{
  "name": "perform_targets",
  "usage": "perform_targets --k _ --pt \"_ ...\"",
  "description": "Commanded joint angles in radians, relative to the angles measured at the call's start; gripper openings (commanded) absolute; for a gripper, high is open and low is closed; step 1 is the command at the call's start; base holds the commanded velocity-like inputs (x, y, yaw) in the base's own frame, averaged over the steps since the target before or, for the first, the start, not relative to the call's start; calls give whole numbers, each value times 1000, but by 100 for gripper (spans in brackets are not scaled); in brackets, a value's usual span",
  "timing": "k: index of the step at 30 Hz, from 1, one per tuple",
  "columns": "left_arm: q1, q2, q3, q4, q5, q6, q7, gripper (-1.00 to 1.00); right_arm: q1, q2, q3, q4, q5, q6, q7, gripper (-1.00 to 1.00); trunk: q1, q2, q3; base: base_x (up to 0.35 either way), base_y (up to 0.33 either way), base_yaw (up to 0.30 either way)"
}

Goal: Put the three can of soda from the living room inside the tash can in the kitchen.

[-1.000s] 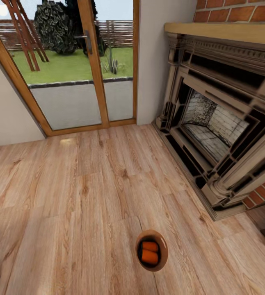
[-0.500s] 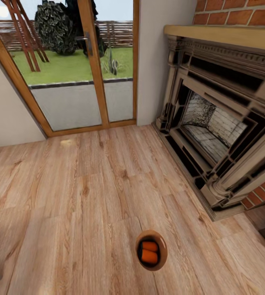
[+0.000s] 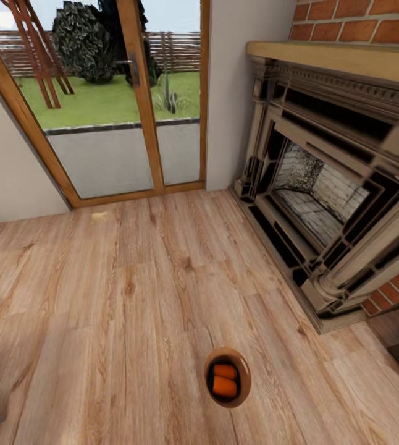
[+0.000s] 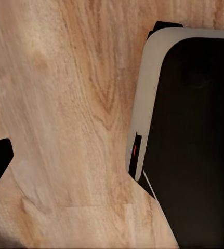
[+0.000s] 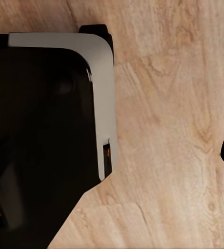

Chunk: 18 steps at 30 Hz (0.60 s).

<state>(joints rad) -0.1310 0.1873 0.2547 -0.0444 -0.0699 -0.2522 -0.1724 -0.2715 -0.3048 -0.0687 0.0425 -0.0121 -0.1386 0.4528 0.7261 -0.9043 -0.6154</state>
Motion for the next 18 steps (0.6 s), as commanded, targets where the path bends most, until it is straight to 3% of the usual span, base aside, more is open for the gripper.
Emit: perform_targets --k 1,18 --pt "1 0 1 0 1 -2 0 100 2 1 0 0 0 -2 0 100 -4 7 3 0 0 0" --pt "7 -4 10 -2 1 -27 2 100 14 10 -1 0 -2 -11 0 100 -69 126 57 0 0 0"
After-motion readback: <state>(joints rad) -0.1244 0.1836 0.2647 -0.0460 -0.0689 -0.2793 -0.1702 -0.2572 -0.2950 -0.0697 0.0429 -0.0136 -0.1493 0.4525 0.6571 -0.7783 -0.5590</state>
